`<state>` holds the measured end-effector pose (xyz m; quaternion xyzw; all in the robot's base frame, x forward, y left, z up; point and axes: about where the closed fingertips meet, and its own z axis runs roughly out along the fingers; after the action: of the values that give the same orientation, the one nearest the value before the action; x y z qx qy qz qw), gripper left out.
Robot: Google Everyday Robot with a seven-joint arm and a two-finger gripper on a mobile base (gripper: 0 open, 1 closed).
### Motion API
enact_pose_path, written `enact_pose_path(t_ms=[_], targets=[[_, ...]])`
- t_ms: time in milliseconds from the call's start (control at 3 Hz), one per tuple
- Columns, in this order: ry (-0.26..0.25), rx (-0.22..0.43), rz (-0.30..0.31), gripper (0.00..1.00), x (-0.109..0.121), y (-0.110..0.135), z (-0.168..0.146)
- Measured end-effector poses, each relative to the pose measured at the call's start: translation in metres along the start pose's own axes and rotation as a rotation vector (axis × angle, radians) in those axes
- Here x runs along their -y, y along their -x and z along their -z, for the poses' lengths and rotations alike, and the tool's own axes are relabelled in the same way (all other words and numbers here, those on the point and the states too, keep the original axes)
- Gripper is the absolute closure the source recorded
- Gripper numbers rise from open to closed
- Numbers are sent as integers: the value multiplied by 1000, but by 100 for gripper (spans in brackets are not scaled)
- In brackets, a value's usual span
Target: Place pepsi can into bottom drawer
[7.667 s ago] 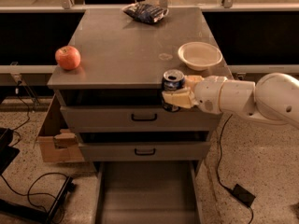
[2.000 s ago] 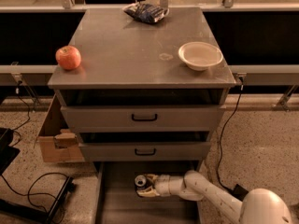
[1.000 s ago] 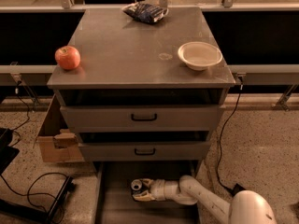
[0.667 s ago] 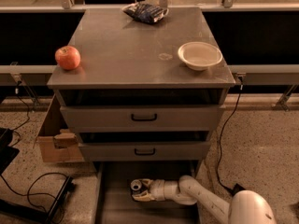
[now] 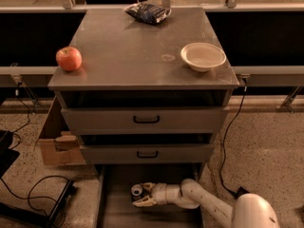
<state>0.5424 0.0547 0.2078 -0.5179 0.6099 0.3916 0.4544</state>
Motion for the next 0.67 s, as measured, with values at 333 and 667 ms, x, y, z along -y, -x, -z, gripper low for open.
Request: enact_pose_path(t_ms=[333, 667], targets=[[3, 1, -1, 0, -1, 0, -2], [3, 1, -1, 0, -1, 0, -2]])
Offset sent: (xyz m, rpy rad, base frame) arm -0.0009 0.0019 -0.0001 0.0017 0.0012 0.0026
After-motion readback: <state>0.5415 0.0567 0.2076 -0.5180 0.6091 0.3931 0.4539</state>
